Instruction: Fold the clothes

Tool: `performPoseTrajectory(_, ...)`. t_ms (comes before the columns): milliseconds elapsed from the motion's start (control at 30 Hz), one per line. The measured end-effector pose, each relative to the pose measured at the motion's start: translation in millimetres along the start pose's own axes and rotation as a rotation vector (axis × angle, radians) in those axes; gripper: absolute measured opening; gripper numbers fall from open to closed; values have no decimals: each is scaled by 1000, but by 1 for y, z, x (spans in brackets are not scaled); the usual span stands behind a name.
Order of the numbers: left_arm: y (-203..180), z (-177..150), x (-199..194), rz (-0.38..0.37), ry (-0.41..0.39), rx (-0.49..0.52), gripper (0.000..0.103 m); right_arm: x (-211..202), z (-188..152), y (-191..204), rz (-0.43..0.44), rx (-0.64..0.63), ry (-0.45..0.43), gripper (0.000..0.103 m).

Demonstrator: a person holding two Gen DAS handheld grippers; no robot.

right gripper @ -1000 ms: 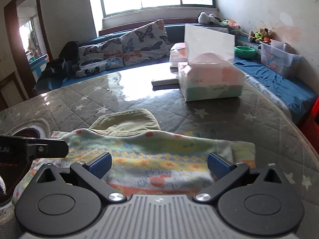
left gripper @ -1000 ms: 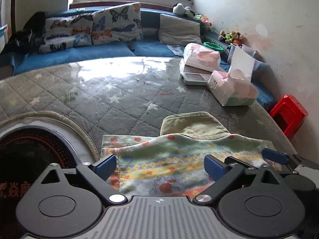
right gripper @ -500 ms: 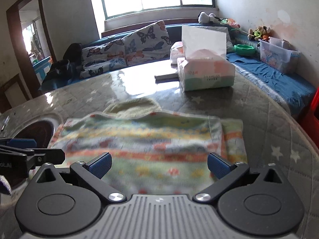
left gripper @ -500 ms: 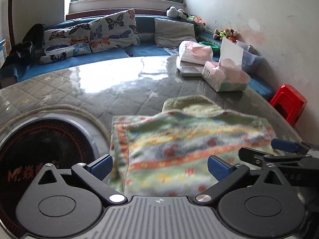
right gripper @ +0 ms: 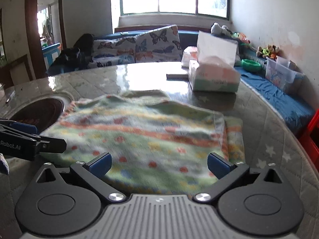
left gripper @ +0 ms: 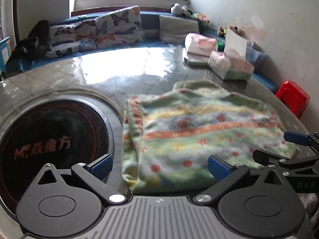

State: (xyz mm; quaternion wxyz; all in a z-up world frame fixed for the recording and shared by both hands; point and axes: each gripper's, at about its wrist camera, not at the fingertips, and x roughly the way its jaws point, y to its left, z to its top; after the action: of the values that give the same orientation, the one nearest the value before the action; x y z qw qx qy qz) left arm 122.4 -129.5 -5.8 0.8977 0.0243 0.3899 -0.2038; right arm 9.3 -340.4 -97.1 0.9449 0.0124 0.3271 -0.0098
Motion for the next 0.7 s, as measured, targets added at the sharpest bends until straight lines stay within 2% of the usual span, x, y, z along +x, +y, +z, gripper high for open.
performPoseTrajectory(200, 9, -4, 9, 44, 25, -27, 103, 14, -1, 12, 31, -20, 33, 103)
performPoseTrajectory(367, 13, -5, 5, 29, 27, -48, 103, 13, -3, 12, 39, -25, 37, 103)
performPoseTrajectory(500, 15, -4, 5, 29, 18, -55, 103, 5, 7, 9, 41, -9, -15, 103)
performPoseTrajectory(633, 13, -6, 8, 27, 20, -49, 103, 22, 4, 6, 39, 10, 43, 103)
performPoseTrajectory(700, 13, -6, 8, 24, 19, -48, 103, 23, -1, 6, 43, 14, 26, 103)
